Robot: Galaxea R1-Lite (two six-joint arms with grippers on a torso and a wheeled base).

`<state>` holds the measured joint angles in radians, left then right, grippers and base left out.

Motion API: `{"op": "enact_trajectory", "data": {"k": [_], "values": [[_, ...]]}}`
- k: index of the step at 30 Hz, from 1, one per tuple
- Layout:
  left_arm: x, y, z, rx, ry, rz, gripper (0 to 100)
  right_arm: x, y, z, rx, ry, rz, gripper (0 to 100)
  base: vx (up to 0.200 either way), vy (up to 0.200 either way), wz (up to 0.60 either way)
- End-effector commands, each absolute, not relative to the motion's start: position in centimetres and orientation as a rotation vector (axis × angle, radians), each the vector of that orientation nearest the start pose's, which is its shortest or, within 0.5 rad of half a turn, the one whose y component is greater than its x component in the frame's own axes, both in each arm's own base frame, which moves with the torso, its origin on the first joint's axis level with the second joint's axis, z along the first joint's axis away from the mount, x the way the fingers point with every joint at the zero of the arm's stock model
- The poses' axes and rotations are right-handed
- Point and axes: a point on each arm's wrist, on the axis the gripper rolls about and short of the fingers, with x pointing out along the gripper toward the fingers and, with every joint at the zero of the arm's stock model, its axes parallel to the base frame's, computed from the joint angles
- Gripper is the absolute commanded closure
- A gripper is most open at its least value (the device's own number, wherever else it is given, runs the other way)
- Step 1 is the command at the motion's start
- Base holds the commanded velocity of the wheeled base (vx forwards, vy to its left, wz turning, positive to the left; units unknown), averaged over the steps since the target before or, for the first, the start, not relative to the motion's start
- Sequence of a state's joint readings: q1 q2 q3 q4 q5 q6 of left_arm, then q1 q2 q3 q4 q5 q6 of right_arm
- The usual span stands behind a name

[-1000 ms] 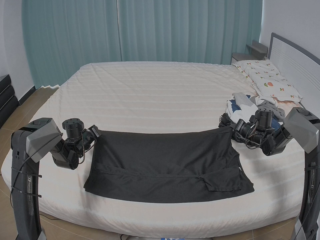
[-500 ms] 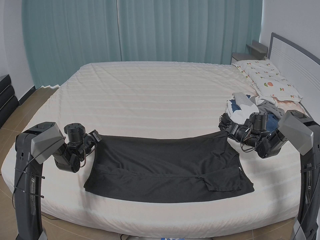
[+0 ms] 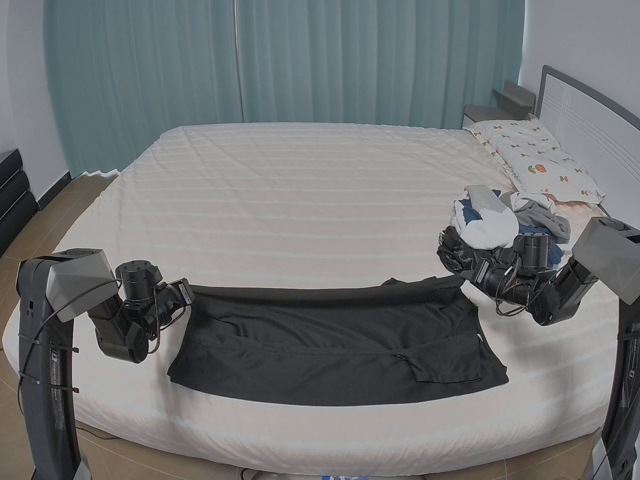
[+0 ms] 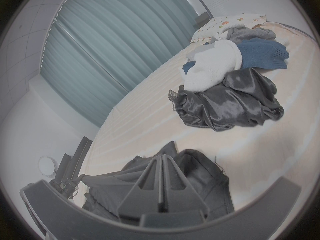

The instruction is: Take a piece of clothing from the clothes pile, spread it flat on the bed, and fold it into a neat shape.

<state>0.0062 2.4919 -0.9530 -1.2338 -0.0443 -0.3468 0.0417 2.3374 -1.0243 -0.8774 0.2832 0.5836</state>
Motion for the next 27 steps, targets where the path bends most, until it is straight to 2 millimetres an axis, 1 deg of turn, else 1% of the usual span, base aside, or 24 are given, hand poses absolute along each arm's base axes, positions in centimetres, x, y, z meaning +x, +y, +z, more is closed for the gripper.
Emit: {"op": "enact_trajectory", "data": {"k": [1,2,3,9,10,11,17,19,26,27], "values": [[39.4,0.4,-3.1,-0.276,0.370,0.018,100,39.6,2.3,2.3,0.605,0.567,0.192,100,0.000,0.000,0.00],[39.3,0.4,-3.2,-0.272,0.372,0.016,100,39.4,2.3,2.2,0.604,0.571,0.191,100,0.000,0.000,0.00],[38.7,0.4,-3.5,-0.254,0.381,0.012,100,38.9,2.2,2.0,0.593,0.587,0.188,100,0.000,0.000,0.00],[37.0,0.1,-4.2,-0.195,0.400,-0.005,100,35.9,2.2,0.1,0.523,0.694,0.203,100,0.000,0.000,0.00],[36.9,0.1,-4.2,-0.194,0.402,-0.005,100,35.8,2.2,0.1,0.522,0.697,0.202,100,0.000,0.000,0.00],[36.4,0.1,-4.6,-0.173,0.420,-0.008,100,35.3,2.1,-0.3,0.503,0.716,0.203,100,0.000,0.000,0.00],[35.0,-0.2,-5.3,-0.132,0.473,-0.020,100,34.4,2.0,-1.1,0.484,0.756,0.199,100,0.000,0.000,0.00],[34.4,-0.7,-5.5,-0.126,0.499,-0.032,100,34.1,2.2,-1.6,0.482,0.776,0.198,100,0.000,0.000,0.00],[34.4,-0.8,-5.5,-0.125,0.490,-0.037,100,33.9,2.3,-1.9,0.483,0.789,0.196,100,0.000,0.000,0.00],[34.4,-0.9,-5.5,-0.124,0.490,-0.037,0,33.9,2.3,-2.0,0.483,0.790,0.195,100,0.000,0.000,0.00]]}}
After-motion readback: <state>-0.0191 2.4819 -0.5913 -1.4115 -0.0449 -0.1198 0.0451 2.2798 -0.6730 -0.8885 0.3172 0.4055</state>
